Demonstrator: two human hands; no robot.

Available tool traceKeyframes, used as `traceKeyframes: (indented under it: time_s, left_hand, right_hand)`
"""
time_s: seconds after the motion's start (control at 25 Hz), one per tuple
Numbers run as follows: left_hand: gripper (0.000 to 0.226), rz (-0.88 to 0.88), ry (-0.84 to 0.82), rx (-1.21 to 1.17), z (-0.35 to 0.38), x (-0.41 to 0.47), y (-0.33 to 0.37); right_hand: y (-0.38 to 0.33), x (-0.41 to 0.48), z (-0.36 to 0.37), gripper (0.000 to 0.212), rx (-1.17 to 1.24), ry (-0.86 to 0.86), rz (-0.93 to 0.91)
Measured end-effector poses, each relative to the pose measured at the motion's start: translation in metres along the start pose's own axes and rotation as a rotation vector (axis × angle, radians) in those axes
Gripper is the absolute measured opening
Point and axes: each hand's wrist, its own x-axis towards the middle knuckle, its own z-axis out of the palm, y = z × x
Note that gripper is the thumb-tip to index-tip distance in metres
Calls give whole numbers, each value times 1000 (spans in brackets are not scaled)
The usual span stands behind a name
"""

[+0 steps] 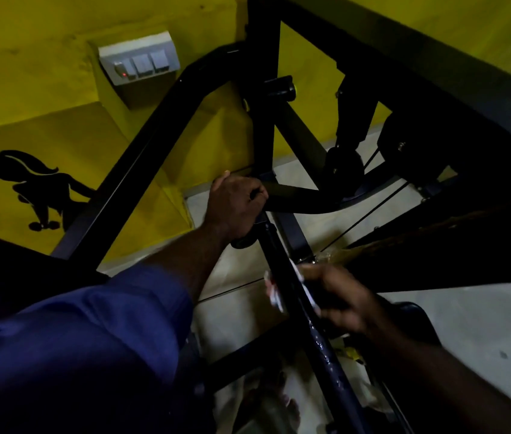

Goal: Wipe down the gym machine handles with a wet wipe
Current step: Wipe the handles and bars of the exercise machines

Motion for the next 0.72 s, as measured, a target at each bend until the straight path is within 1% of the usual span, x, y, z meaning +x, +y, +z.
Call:
traceKeyframes:
  time_s: [0.04, 0.12, 0.16, 0.2, 0.32, 0.4, 0.44, 0.48, 0.52, 0.56, 0.6, 0.64, 0.68, 0.72]
  left_hand:
    - [30, 3, 2, 1, 1, 0, 0]
    - [28, 16, 18, 1, 1, -1, 0]
    - [27, 18, 14, -2, 2, -1, -2]
    - [27, 18, 10, -4, 2, 0, -2]
    - [28, 6, 6, 1, 2, 0, -2]
    - [28, 8, 19, -6, 4, 0, -3]
    - [28, 11, 26, -3, 5, 0, -3]
    - [27, 12, 24, 0, 5, 0, -4]
    - [26, 10, 14, -2, 5, 1, -5]
    - [25, 8, 8, -4, 5, 1, -4]
    - [26, 7, 10, 1, 4, 1, -3]
    - [28, 6, 15, 12, 2, 2, -1]
    - [31, 5, 15, 21, 2, 2, 0]
    - [35, 1, 11, 27, 2, 1, 0]
  right_hand:
    - [-13, 18, 9, 39, 82, 9, 34]
    - [-34, 52, 20, 42, 202, 71, 78]
    - [-38, 61, 23, 41, 256, 64, 66]
    - [-37, 63, 23, 41, 259, 87, 57]
    - [-11, 30, 10, 45, 294, -55, 112]
    - [13, -4, -1, 44, 107, -96, 60]
    - [26, -16, -6, 42, 0, -42, -7]
    - [33, -24, -7, 39, -123, 66, -107]
    - [38, -25, -6, 41, -277, 209, -215]
    - [34, -21, -2, 46, -497, 304, -337]
    - [26, -13, 4, 44, -702, 341, -458]
    - [17, 1, 11, 42, -843, 315, -543]
    - [6, 15, 23, 46, -1030, 268, -586]
    - [-3, 32, 30, 53, -1166, 272, -568]
